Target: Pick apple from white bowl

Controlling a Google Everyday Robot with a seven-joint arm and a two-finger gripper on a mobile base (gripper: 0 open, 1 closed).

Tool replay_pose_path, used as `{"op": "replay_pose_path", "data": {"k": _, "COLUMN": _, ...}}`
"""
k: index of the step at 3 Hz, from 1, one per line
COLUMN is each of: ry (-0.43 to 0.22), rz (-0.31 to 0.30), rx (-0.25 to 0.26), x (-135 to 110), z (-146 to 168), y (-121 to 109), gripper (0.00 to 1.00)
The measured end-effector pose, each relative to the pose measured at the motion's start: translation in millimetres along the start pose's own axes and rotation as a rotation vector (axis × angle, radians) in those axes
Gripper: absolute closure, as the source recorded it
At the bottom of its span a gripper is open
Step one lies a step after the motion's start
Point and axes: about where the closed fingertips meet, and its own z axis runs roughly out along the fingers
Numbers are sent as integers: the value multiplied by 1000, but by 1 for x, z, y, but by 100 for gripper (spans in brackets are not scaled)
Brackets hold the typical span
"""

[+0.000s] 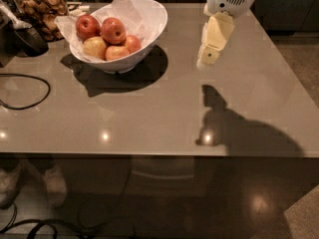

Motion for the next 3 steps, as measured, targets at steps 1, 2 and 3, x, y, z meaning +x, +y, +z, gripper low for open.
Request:
{"op": "replay_pose_path", "data": {"k": 1, "ry": -20, "rz": -5, "rx": 23, "x": -8, "z": -1, "y": -5, "gripper": 0}}
{"op": "replay_pose_path", "data": {"k": 2, "ry": -122, "rz": 26, "rx": 36, "x": -23, "z": 6, "y": -17, "gripper": 0}}
{"op": "replay_pose_path", "data": {"k": 3, "ry": -188, "rz": -6, "rx": 53, "x": -102, "z": 21, "y": -65, "gripper": 0}}
